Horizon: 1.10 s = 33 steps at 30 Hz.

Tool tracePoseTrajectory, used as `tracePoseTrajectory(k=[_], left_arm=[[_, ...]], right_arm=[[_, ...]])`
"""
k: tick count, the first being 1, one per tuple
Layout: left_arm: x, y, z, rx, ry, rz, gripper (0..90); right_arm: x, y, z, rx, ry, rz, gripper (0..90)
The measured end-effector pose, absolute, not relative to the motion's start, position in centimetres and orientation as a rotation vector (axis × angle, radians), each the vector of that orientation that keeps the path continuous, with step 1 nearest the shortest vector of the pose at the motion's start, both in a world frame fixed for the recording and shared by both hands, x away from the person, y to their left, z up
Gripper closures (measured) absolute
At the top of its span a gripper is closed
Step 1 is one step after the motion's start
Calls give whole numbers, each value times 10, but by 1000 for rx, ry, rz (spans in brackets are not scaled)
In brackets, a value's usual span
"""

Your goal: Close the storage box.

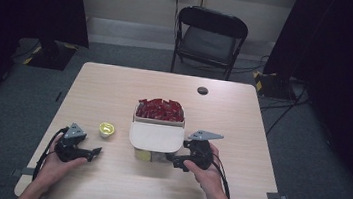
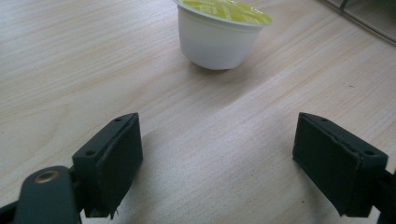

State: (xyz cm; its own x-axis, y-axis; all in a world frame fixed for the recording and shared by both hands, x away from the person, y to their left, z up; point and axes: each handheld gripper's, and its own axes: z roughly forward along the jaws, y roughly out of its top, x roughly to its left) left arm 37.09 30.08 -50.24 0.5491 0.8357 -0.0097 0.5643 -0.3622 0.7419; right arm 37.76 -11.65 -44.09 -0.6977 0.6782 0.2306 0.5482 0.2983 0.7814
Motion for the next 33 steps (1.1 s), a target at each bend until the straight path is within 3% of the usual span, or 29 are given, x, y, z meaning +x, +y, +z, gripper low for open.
tracePoseTrajectory(k=[15, 33], left_arm=[[371, 301, -502, 2072, 1123, 489, 154], [374, 301, -502, 2073, 1128, 498, 150]], right_arm=[[373, -123, -444, 1150, 2416, 1324, 163], [376, -172, -439, 1272, 2274, 1300, 160]])
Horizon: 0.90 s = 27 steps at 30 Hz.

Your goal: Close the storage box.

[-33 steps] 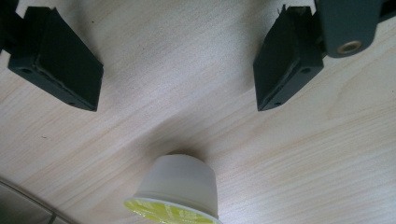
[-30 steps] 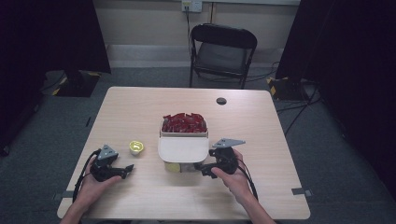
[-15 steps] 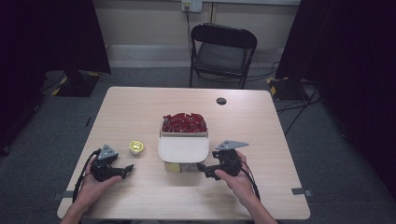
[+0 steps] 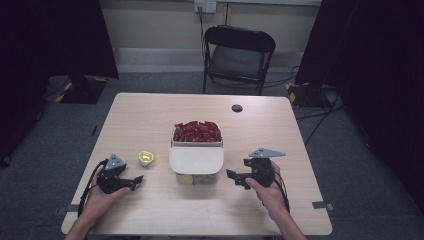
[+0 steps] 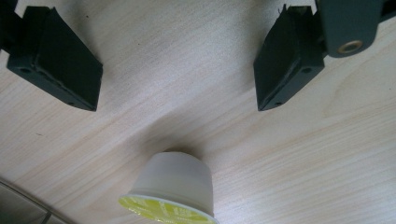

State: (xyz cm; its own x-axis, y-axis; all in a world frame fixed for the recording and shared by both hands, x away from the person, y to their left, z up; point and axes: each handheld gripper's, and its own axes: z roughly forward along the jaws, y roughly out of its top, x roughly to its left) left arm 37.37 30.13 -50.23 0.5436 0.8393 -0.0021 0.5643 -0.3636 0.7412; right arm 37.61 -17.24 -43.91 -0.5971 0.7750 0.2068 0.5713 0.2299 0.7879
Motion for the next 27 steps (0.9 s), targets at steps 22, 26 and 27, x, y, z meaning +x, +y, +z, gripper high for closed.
tracePoseTrajectory(k=[22, 26, 27], left_arm=[[379, 303, -502, 2068, 1141, 500, 148], [380, 303, -502, 2069, 1141, 501, 148], [380, 303, -502, 2068, 1141, 500, 148]], right_arm=[[392, -246, -465, 1527, 2113, 1054, 155], [393, -255, -475, 1575, 2104, 998, 155], [393, -256, -477, 1583, 2098, 973, 155]])
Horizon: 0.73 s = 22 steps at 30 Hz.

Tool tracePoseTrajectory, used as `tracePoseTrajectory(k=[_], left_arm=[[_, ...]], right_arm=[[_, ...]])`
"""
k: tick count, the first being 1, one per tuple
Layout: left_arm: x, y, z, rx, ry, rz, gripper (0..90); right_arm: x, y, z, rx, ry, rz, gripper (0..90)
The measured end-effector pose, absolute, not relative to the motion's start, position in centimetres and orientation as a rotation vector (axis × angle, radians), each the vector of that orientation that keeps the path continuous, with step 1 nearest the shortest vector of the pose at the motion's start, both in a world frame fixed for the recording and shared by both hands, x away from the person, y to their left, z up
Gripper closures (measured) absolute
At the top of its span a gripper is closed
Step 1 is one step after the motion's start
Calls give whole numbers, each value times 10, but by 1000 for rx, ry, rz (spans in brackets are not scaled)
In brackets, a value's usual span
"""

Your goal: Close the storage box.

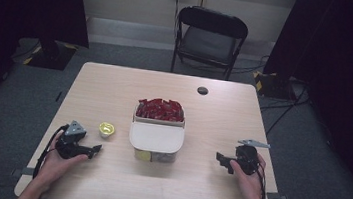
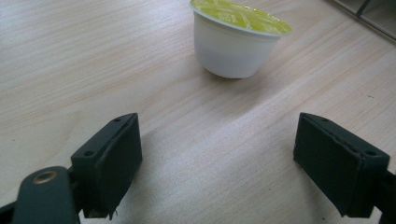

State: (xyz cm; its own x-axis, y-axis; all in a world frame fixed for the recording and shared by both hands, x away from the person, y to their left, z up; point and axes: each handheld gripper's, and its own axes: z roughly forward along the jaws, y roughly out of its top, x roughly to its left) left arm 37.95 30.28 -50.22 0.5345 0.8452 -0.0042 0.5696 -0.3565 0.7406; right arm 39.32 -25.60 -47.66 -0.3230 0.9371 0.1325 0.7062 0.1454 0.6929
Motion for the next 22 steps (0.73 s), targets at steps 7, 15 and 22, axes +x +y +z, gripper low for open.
tracePoseTrajectory(k=[7, 15, 22], left_arm=[[380, 303, -502, 2067, 1142, 499, 148], [380, 303, -502, 2068, 1141, 500, 148], [380, 303, -502, 2070, 1140, 501, 148]], right_arm=[[393, -260, -490, 1577, 2082, 865, 153], [387, -257, -499, 1509, 2020, 847, 117], [385, -257, -501, 1502, 2002, 863, 114]])
